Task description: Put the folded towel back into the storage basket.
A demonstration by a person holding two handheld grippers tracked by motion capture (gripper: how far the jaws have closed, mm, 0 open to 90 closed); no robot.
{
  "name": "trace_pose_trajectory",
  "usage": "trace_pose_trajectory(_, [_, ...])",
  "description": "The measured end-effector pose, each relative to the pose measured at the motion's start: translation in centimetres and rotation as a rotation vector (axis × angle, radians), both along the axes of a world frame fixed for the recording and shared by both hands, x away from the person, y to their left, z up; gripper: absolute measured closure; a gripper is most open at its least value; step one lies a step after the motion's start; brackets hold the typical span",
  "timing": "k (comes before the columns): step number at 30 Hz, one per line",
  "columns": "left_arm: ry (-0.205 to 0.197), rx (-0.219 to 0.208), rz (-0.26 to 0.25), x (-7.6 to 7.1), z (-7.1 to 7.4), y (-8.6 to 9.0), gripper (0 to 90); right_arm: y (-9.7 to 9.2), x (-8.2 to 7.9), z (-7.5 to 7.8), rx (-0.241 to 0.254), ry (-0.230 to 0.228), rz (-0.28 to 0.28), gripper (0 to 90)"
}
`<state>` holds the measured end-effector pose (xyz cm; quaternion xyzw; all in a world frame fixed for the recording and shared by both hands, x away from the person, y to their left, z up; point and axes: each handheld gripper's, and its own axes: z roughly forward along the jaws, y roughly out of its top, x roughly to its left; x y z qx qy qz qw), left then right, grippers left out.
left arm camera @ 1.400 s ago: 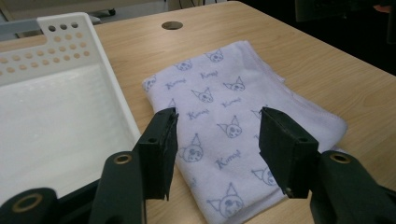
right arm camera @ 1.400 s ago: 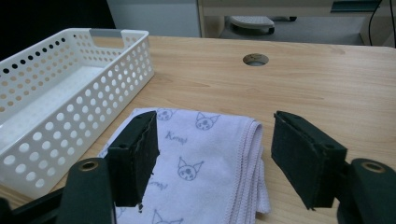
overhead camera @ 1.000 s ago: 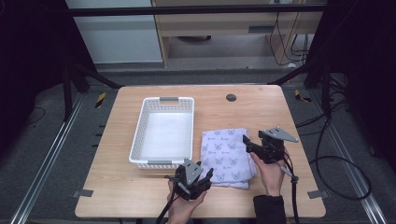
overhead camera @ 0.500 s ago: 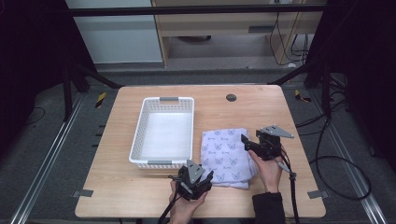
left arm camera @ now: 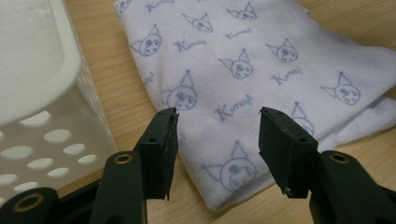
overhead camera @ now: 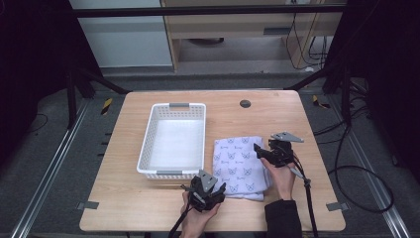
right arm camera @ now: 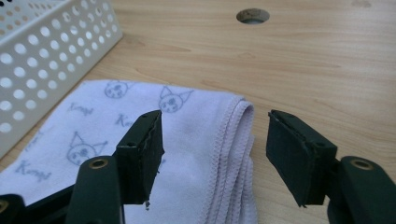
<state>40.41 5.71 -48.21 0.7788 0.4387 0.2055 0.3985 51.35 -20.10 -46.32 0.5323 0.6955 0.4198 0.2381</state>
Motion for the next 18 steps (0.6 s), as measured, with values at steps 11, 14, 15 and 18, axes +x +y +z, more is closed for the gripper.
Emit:
trace_pose_trajectory(11, [0.039, 0.007, 0.014, 0.7, -1.0, -0.1, 43.1, 0.0, 1.1, -1.6, -0.02, 0.054, 0.004, 38.4])
trace_pose_trajectory(14, [0.047, 0.005, 0.014, 0.9, -1.2, -0.1, 43.0, 0.0, 1.3, -2.0, -0.025, 0.065, 0.003, 39.8])
trace_pose_trajectory(15, [0.05, 0.009, 0.012, 0.9, -1.2, -0.1, 43.0, 0.0, 1.4, -2.3, -0.025, 0.077, 0.002, 40.3])
trace_pose_trajectory(18, [0.058, 0.005, 0.012, 1.0, -1.4, -0.1, 43.1, 0.0, 1.6, -2.8, -0.029, 0.094, 0.003, 41.2])
